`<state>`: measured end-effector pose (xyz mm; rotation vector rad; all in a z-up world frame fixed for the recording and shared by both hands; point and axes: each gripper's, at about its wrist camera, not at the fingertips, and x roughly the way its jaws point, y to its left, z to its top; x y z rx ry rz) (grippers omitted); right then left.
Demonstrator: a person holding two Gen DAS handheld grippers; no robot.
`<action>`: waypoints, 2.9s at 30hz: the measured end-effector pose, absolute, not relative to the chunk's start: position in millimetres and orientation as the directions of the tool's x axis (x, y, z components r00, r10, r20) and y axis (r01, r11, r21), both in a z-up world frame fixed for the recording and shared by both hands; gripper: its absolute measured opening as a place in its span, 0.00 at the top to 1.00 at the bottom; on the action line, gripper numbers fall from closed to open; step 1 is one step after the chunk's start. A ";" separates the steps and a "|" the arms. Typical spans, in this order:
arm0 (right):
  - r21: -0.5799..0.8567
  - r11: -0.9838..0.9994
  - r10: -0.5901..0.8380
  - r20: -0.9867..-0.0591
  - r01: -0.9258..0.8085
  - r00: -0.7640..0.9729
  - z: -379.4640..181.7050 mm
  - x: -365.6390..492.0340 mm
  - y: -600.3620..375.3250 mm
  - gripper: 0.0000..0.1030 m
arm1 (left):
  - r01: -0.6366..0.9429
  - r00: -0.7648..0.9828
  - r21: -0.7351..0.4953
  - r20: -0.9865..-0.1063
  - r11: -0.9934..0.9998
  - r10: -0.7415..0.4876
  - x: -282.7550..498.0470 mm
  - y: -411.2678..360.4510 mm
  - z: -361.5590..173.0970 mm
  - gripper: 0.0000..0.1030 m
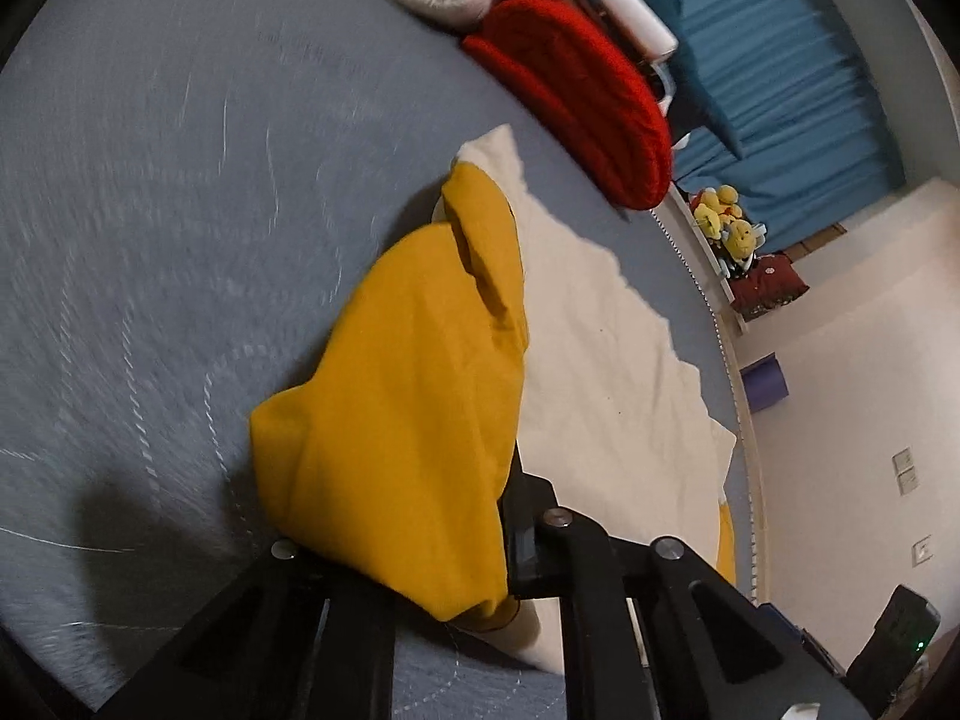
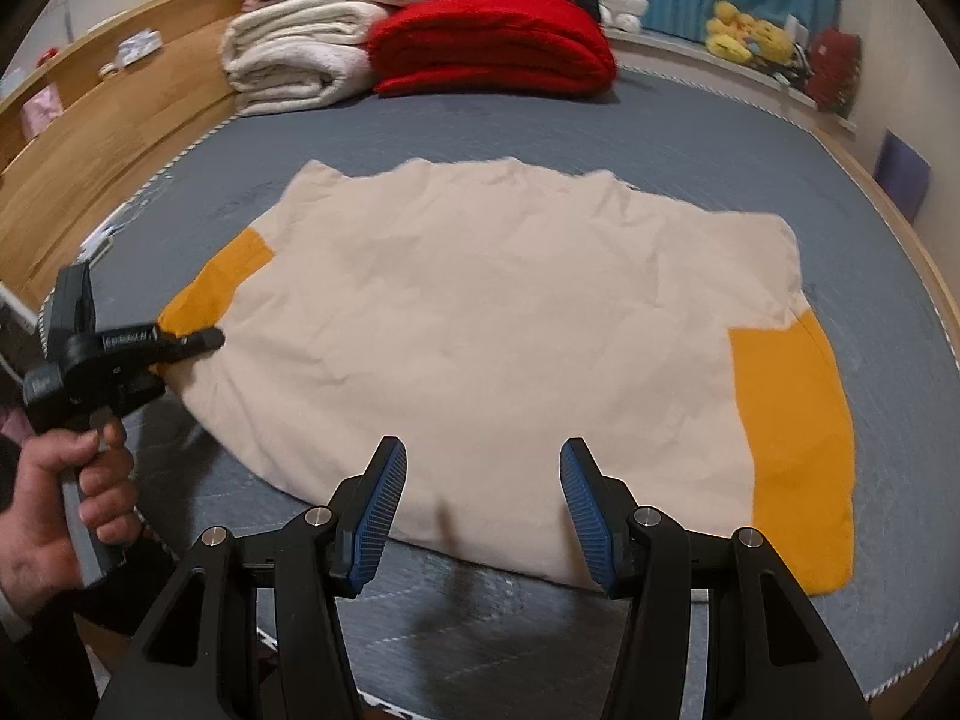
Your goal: Fold large clothes
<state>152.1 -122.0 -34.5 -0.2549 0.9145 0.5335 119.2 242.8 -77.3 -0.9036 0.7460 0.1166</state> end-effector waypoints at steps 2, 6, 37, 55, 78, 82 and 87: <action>0.029 0.830 0.358 -0.793 -0.557 0.493 -31.3 148.5 -118.1 0.48 | -0.398 0.748 -0.656 -0.637 0.642 -0.187 111.2 246.4 -64.4 0.91; 0.089 0.785 0.439 -0.779 -0.613 0.448 -31.0 139.4 -97.9 0.61 | -0.410 0.722 -0.552 -0.683 0.726 -0.112 87.9 255.6 -30.3 0.91; 0.291 0.767 0.567 -0.724 -0.571 0.393 -29.2 128.0 -124.4 0.44 | -0.124 0.736 -0.062 -0.675 0.990 0.049 53.2 93.3 79.0 0.93; 0.472 0.856 0.495 -0.627 -0.213 0.601 4.2 160.3 -337.7 0.37 | 0.315 0.476 -0.047 -0.856 0.948 -0.200 147.9 -139.1 -30.9 0.91; 0.338 0.857 0.487 -0.780 -0.390 0.393 -48.8 159.8 -241.0 0.39 | 0.025 0.543 -0.245 -0.811 0.969 -0.220 84.6 59.2 2.9 0.45; 0.219 0.884 0.396 -0.821 -0.413 0.412 -55.2 156.8 -230.4 0.89 | -0.089 0.463 -0.287 -0.860 0.954 -0.215 97.7 75.3 -26.6 0.45; 0.312 0.875 0.470 -0.728 -0.369 0.500 -18.7 148.0 -258.8 0.95 | -0.141 0.447 -0.405 -0.840 0.903 -0.307 99.8 90.7 -35.4 0.40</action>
